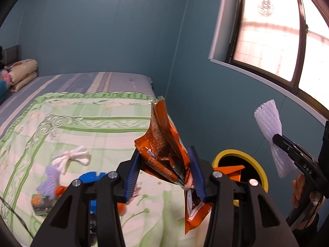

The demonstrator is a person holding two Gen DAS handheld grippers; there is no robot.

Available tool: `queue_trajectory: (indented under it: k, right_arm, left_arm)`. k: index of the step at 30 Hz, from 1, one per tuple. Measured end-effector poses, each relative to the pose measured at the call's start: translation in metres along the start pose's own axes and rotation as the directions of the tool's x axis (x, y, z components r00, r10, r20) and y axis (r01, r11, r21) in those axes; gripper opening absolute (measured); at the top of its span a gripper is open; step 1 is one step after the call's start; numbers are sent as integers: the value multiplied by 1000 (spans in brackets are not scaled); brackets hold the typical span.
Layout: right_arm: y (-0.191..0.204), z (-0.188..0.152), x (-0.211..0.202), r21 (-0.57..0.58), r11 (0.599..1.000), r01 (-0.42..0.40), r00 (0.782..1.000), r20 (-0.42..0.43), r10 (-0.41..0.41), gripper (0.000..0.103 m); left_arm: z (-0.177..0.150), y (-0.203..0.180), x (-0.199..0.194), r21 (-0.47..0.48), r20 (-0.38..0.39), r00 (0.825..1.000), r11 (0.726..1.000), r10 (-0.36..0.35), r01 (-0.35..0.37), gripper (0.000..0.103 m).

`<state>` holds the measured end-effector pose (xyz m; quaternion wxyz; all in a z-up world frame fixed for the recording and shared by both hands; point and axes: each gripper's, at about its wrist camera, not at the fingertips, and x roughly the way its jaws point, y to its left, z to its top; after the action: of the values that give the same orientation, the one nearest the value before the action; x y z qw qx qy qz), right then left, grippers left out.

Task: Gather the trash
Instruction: 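Carry the orange wrappers and lavender foam net over the bin with both tools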

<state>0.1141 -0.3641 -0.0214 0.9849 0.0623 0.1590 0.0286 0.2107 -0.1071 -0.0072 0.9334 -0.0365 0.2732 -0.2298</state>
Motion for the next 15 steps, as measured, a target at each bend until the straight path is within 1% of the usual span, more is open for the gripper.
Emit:
queue_trajectory:
  k: [10, 15]
  right_arm:
    - [-41, 3, 0, 56, 995, 87, 996, 25, -88, 23]
    - [-56, 1, -1, 75, 989, 128, 991, 24, -130, 23]
  left_arm:
    - [13, -48, 33, 48, -8, 996, 995, -89, 90, 44]
    - [13, -71, 55, 64, -34, 990, 989, -134, 136, 44]
